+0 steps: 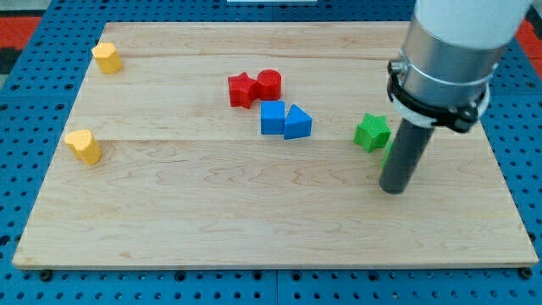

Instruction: Push the green circle into the green star

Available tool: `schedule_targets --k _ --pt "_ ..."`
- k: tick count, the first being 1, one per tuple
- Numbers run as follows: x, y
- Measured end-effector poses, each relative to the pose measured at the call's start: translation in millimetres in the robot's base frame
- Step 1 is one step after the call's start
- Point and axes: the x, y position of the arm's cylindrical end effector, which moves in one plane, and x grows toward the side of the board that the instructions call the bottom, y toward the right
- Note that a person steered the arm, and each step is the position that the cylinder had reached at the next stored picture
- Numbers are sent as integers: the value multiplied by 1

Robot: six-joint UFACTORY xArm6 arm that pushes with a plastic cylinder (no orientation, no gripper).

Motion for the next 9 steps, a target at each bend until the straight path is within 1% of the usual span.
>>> schedule_targets --k 1,2,3,5,6,7,9 --pt "11 27" --pt "-4 31" --pt "-13 11" --pt "-37 7" --pt "-41 -2" --pt "-6 -16" --pt "-1 -98"
